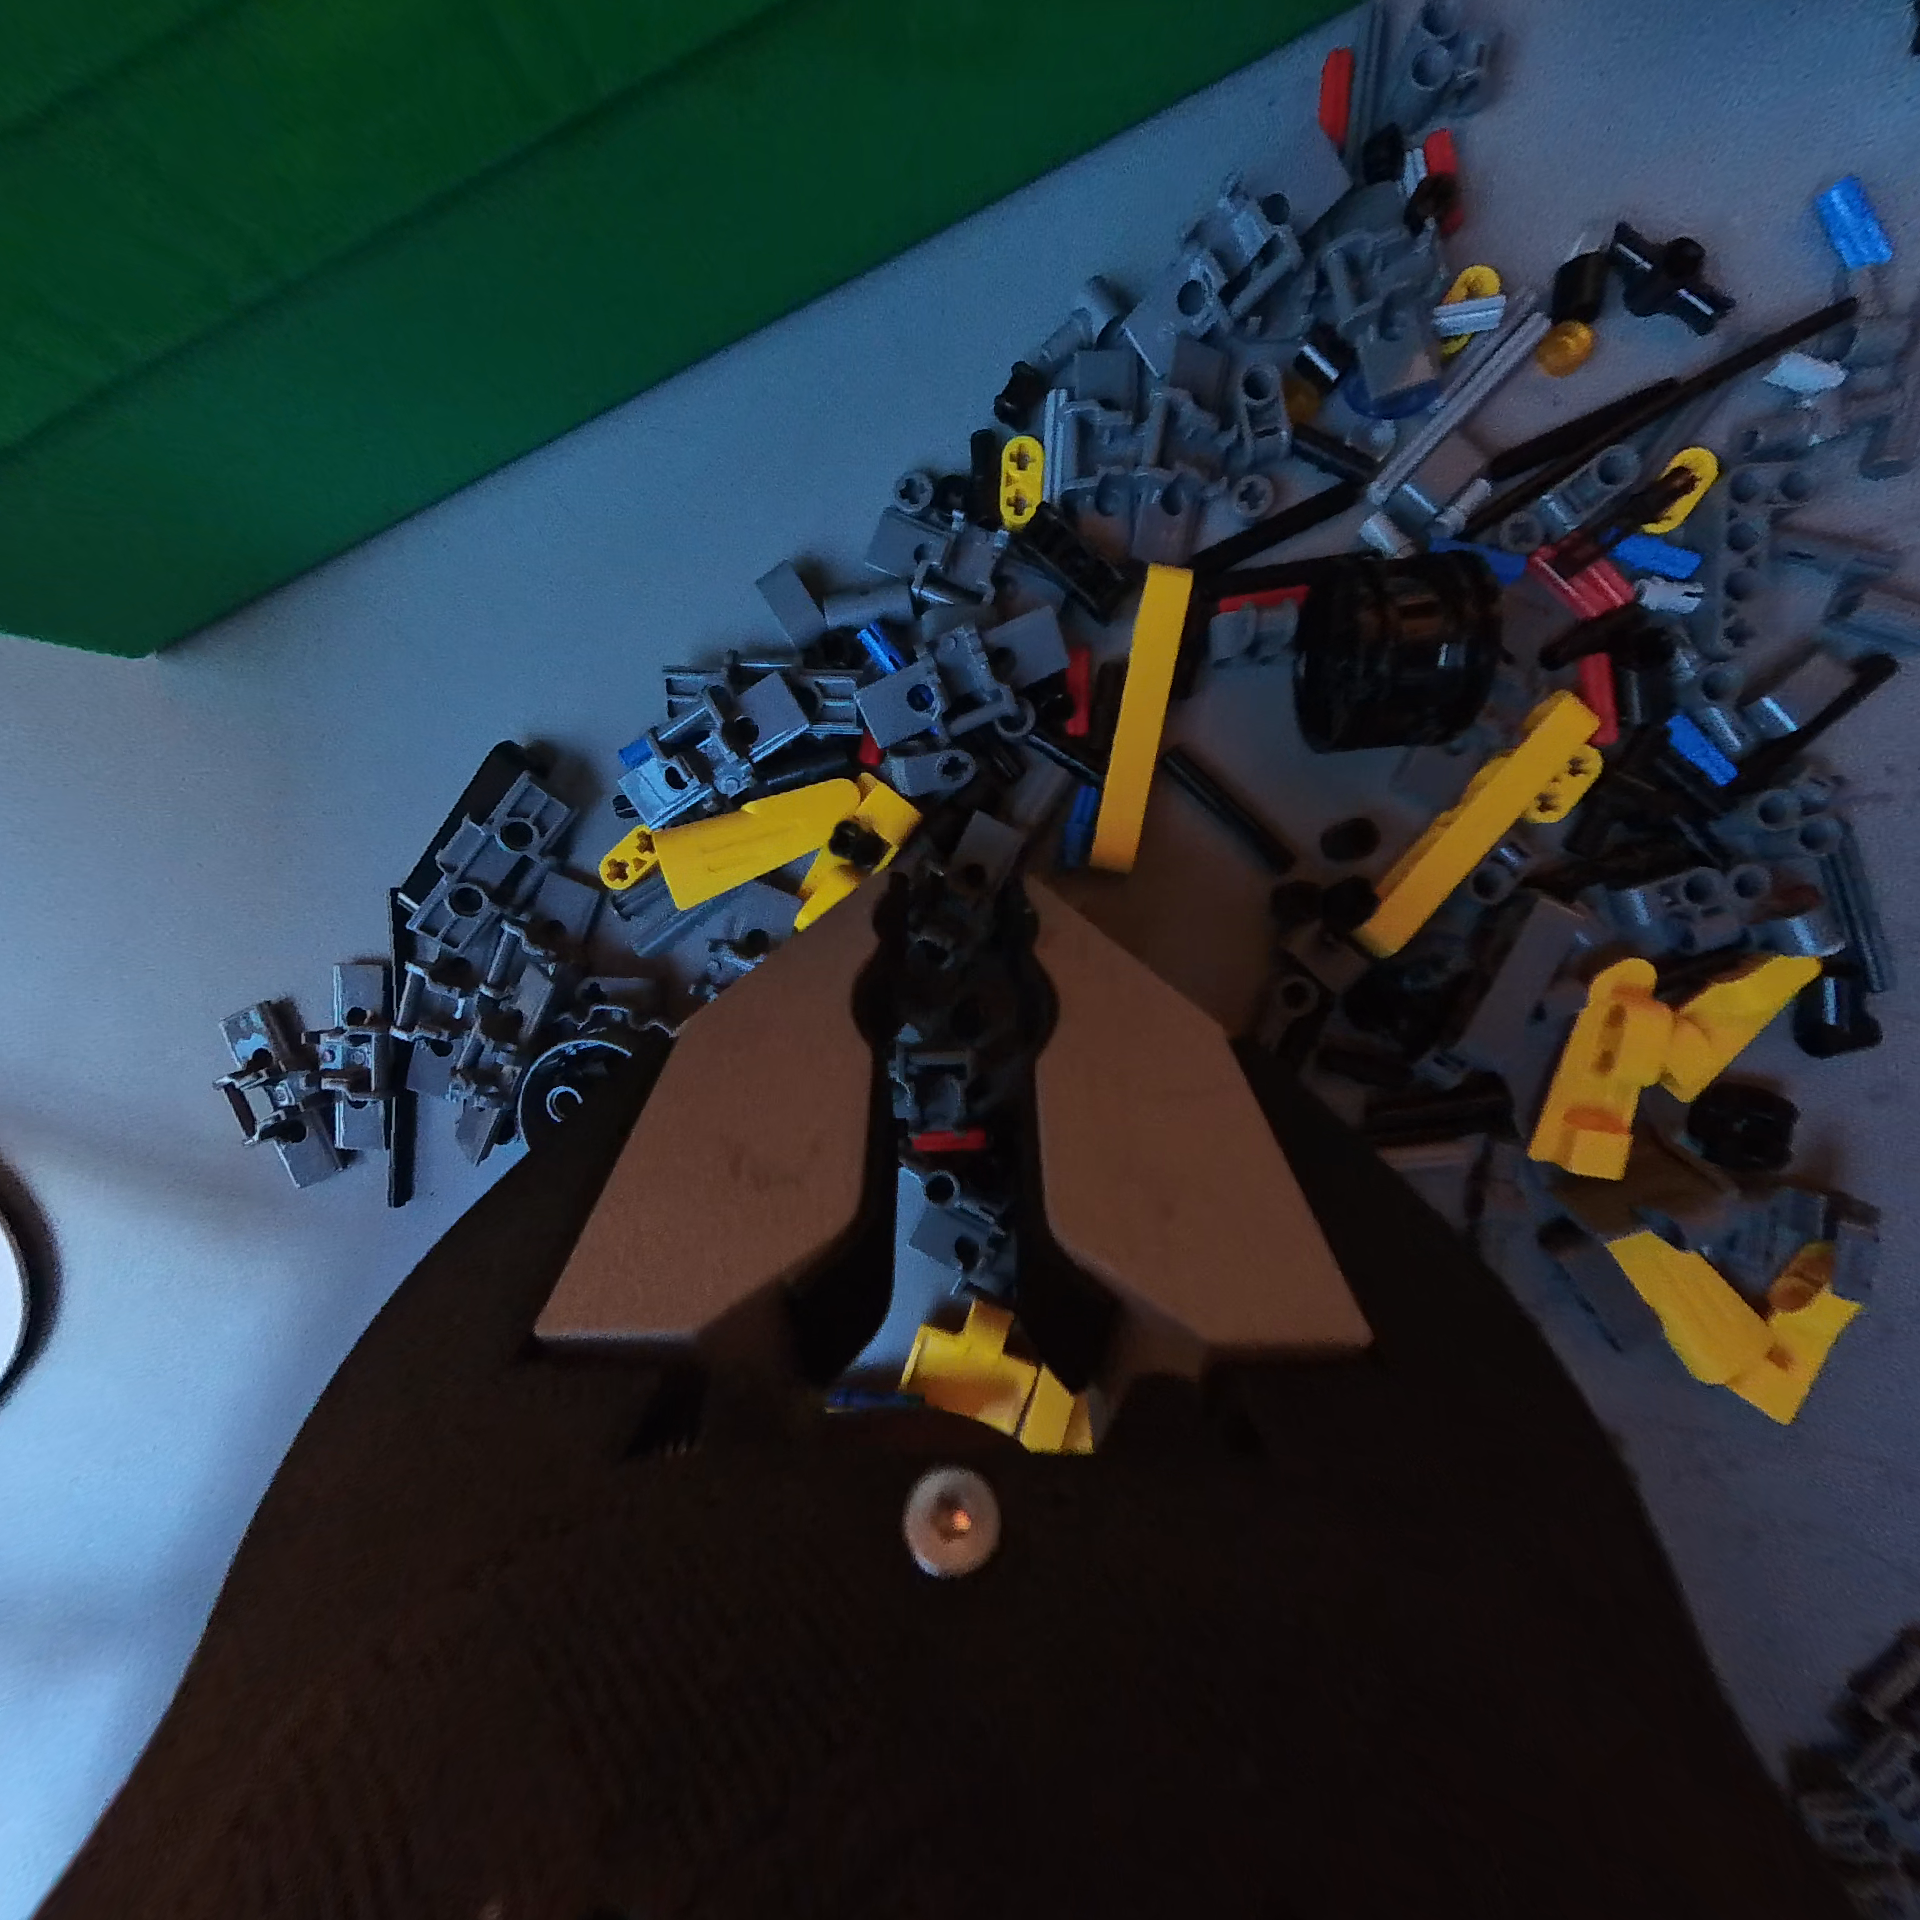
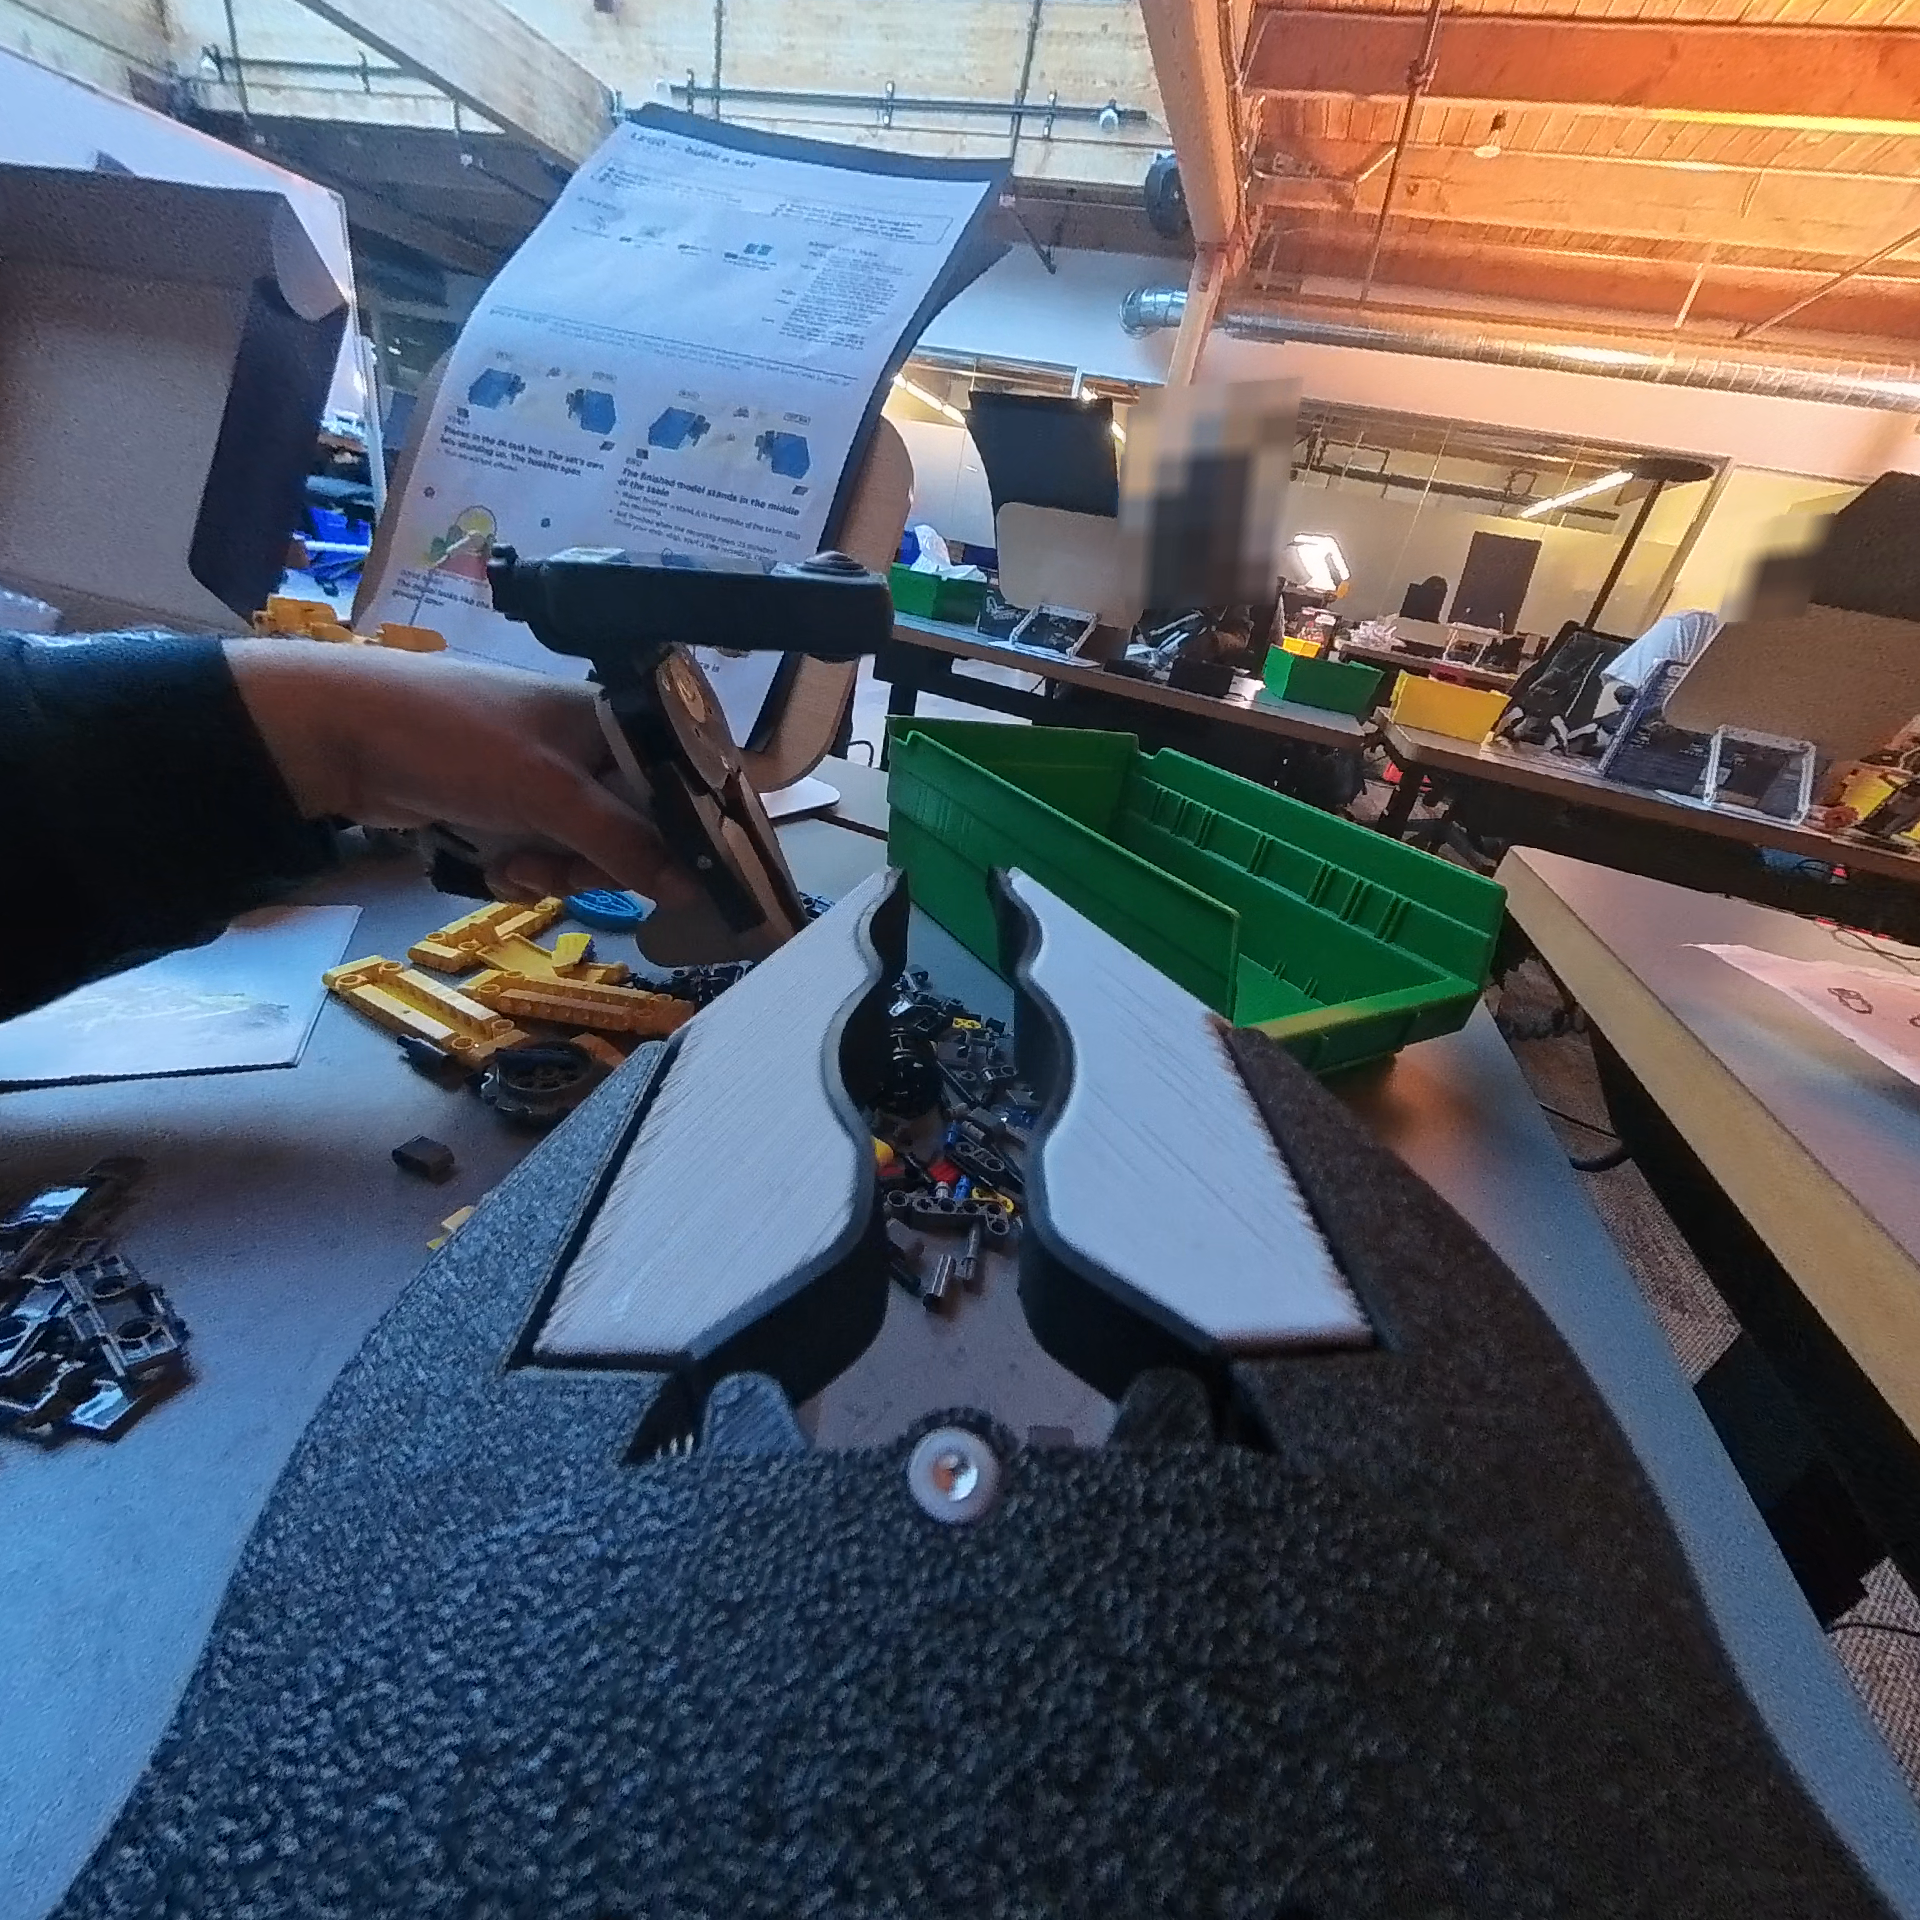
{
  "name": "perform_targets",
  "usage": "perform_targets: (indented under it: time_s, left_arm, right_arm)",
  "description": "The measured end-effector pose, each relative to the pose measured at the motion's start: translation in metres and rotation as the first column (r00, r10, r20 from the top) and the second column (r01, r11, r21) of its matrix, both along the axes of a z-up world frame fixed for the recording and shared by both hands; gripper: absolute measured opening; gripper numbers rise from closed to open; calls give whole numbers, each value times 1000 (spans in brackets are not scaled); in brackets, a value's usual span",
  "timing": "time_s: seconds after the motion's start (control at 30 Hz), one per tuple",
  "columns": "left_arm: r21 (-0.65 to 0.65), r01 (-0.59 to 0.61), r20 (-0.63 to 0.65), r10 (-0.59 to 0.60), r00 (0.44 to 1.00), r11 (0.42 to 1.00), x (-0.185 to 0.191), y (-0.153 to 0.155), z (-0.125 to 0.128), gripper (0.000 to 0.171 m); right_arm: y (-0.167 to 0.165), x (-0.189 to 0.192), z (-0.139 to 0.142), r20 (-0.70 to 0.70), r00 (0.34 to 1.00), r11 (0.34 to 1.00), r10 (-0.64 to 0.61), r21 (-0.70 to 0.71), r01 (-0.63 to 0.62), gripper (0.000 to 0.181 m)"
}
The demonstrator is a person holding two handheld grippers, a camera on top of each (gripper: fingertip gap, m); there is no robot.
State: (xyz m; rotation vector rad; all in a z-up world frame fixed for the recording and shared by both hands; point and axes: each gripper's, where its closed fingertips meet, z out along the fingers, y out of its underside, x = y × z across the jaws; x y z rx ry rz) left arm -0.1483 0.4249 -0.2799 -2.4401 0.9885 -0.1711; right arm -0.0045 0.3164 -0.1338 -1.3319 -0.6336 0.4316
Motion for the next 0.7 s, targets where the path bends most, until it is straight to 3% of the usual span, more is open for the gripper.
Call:
perform_targets:
  time_s: [0.17, 0.3, 0.33, 0.4, 0.47, 0.57, 0.7]
  left_arm:
    - [22, 43, 14, -43, 999, 999, 2, -6, 18, 15]
    - [180, 276, 42, -288, 957, 944, 30, -29, 61, 15]
    - [242, 368, 8, -381, 924, 898, 40, -40, 70, 15]
    - [379, 560, -102, -569, 816, 737, 64, -69, 87, 15]
    - [535, 597, -194, -600, 776, 598, 86, -78, 113, 14]
    - [554, 635, -242, -625, 742, 539, 107, -96, 130, 14]
    - [634, 668, -349, -626, 697, 390, 123, -117, 155, 15]
  right_arm:
    - [0, -2, -2, 4, 1000, 1000, 8, -14, -8, 15]
    - [-5, -8, 2, -62, 993, 989, 98, -100, -104, 11]
    - [-9, -11, 5, -90, 986, 980, 140, -129, -151, 7]
    - [-11, -16, 9, -112, 977, 956, 183, -212, -204, 7]
    - [-16, -25, 8, -133, 961, 911, 241, -310, -271, 8]
    - [-20, -26, 10, -212, 941, 850, 263, -410, -330, 10]
    - [-24, -17, 22, -353, 893, 788, 280, -446, -424, 11]
